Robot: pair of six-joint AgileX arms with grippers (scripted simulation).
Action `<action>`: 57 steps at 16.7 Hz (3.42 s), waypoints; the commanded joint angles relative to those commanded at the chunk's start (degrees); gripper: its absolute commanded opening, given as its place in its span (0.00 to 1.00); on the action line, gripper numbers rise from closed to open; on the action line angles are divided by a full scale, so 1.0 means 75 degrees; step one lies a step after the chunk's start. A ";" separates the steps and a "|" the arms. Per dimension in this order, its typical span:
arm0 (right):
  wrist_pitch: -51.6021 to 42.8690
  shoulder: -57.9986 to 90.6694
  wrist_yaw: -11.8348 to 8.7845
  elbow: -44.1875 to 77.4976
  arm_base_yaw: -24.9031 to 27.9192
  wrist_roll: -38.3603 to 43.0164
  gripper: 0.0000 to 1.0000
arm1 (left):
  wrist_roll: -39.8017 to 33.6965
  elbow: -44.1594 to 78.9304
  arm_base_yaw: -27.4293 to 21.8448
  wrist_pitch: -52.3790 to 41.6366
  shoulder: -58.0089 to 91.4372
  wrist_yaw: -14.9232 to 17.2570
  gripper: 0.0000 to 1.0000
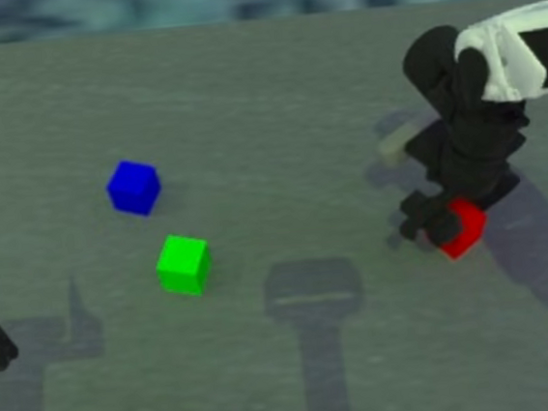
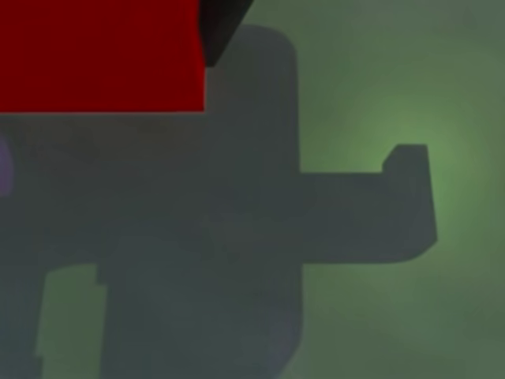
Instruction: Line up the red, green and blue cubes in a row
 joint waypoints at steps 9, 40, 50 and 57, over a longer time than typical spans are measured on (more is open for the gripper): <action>-0.0649 -0.0462 -0.0065 0.0432 0.0018 0.0032 0.00 | 0.0000 0.0000 0.0000 0.0000 0.0000 0.0000 1.00; -0.3852 0.0930 0.0195 0.4898 0.4759 0.9537 0.00 | 0.0000 0.0000 0.0000 0.0000 0.0000 0.0000 1.00; -0.3033 0.1043 0.0194 0.4243 0.4781 0.9608 0.00 | 0.0000 0.0000 0.0000 0.0000 0.0000 0.0000 1.00; -0.1976 0.1268 0.0204 0.3377 0.4823 0.9627 0.00 | 0.0000 0.0000 0.0000 0.0000 0.0000 0.0000 1.00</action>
